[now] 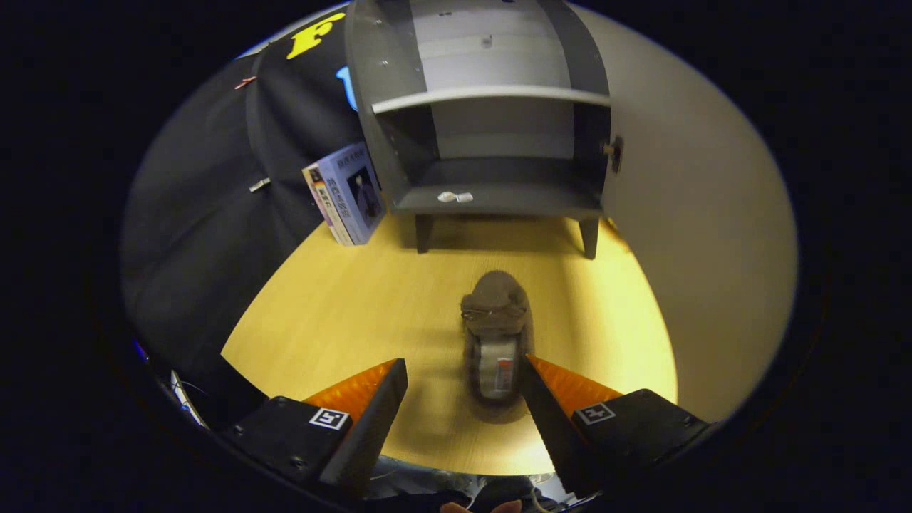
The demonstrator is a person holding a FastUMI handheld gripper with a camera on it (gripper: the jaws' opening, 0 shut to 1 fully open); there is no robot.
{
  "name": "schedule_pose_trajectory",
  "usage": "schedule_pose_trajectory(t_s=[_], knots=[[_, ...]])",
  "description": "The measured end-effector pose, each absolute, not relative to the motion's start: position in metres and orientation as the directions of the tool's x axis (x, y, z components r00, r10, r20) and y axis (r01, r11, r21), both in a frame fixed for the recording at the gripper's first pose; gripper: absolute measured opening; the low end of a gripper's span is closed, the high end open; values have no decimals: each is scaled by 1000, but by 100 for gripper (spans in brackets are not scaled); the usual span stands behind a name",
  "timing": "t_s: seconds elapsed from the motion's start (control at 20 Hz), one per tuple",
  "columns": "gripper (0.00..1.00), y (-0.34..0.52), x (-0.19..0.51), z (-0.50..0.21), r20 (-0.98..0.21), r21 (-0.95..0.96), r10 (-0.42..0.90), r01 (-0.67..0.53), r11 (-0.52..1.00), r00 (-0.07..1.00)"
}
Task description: Open the shoe cabinet door, grab the shoes and put them into the shoe cabinet, then close the shoe cabinet door.
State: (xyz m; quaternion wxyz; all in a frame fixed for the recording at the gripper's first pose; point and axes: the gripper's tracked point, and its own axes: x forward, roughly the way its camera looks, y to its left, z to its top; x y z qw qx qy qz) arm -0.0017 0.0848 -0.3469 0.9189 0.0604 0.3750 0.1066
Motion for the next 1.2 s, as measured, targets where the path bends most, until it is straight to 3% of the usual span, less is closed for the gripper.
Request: schedule_pose_trajectory(t_s=[0.2, 0.4, 0.6, 0.7, 0.8, 0.95, 1.2], knots=[[98, 99, 31, -397, -699, 192, 235, -139, 971, 675], [86, 116, 71, -429, -682, 177, 224, -140, 974, 697], [37, 103, 106, -445, -644, 100, 121, -74, 992, 755], [13, 104, 107, -441, -633, 140, 132, -55, 989, 763], [6, 103, 107, -436, -627, 147, 134, -52, 988, 767], [6, 97, 98, -414, -625, 153, 148, -65, 986, 766], [6, 83, 84, -321, -549, 191, 164, -68, 979, 820]])
